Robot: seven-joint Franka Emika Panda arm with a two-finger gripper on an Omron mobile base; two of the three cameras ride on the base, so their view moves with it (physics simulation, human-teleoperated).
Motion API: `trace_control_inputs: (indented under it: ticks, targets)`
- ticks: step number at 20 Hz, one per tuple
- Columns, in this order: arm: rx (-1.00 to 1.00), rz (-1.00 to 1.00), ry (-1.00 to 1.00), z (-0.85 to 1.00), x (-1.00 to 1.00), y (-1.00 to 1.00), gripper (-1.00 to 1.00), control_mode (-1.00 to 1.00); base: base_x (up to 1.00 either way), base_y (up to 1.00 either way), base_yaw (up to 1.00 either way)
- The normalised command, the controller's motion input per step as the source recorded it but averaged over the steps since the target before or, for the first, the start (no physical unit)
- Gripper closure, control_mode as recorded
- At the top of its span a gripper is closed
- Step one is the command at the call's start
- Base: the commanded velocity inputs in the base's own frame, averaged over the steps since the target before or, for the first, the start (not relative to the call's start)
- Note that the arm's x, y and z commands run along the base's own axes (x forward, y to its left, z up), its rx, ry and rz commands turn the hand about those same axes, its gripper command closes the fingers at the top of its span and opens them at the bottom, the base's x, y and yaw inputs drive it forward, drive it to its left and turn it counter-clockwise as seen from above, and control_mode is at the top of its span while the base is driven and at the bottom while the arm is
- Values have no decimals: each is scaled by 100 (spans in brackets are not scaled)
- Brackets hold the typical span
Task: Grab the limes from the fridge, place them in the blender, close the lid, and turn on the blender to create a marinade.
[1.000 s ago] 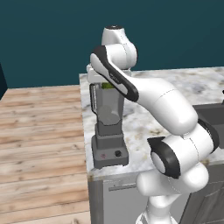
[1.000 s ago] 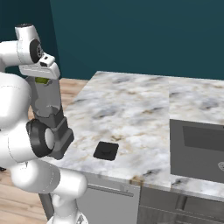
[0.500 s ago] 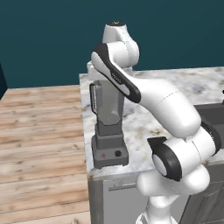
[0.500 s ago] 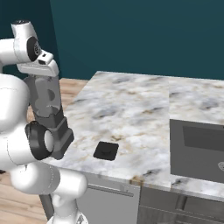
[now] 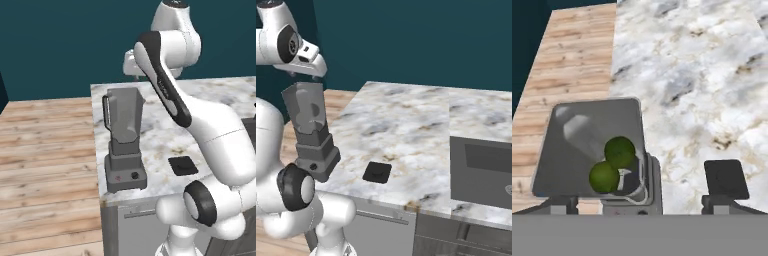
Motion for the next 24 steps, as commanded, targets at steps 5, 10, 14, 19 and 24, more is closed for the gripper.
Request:
trace_control_inputs:
  ticks: [5,10,14,19,24]
  targets:
    - [18,0,-2,-24,-99,-100,-100,-100,0,0,0]
    - [11,-4,0,-66,-92,-100,-100,-100,0,0,0]
    - [0,-9,1,-97,-50,-82,-100,-100,0,0,0]
    - [-11,-11,9,-100,-2,-24,-100,-100,0,0,0]
    - [-6,-3,10,-98,8,-25,-100,-100,0,0,0]
